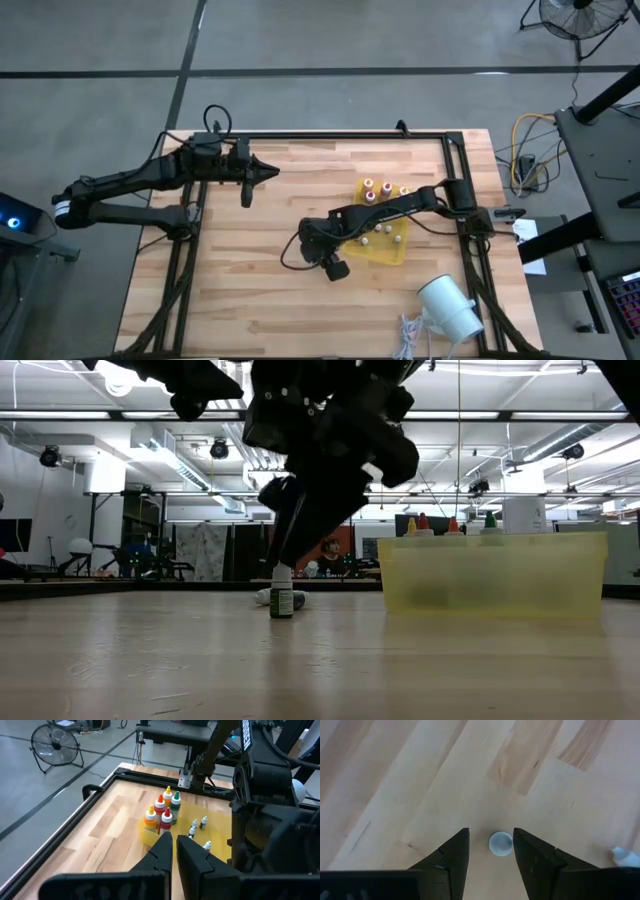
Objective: Pick & Place food coloring
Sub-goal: Put the small green food coloring bottle into the yellow bin
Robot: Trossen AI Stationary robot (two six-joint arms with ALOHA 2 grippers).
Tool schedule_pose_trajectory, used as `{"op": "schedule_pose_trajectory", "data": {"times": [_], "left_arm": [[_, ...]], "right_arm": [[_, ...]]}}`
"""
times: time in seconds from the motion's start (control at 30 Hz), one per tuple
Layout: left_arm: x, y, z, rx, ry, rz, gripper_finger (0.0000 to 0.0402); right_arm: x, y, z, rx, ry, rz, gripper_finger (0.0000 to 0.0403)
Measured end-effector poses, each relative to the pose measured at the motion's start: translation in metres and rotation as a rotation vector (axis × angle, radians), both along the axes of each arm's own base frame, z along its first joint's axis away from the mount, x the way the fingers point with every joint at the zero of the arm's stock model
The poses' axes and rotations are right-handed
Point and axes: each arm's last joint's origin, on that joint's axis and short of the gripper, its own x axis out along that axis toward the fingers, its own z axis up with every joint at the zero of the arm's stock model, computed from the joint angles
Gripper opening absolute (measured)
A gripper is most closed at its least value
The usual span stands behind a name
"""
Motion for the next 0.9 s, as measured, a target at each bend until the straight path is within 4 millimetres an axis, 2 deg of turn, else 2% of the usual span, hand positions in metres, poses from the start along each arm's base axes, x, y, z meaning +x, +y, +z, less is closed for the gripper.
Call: {"op": "schedule_pose_trajectory", "data": {"times": [0.13,0.53,0.9], "left_arm": [[0.0001,0.0004,0.0004,0.004,-0.004,0.012,0.0],[0.0,0.0008,0.0003,0.002,-0.003,0.024,0.0],[0.0,0.0008,0.0003,-0.006,-0.004,0.025,0.0]], "right_arm": [[0.0019,0.0003,-0.0103,-0.005,0.017,0.009,0.0146],[0.0019,0.0001,-0.0108,-0.006,0.018,0.009,0.0139],[0.0017,0.0,-0.011,-0.006,0.022,0.006,0.0062]]}}
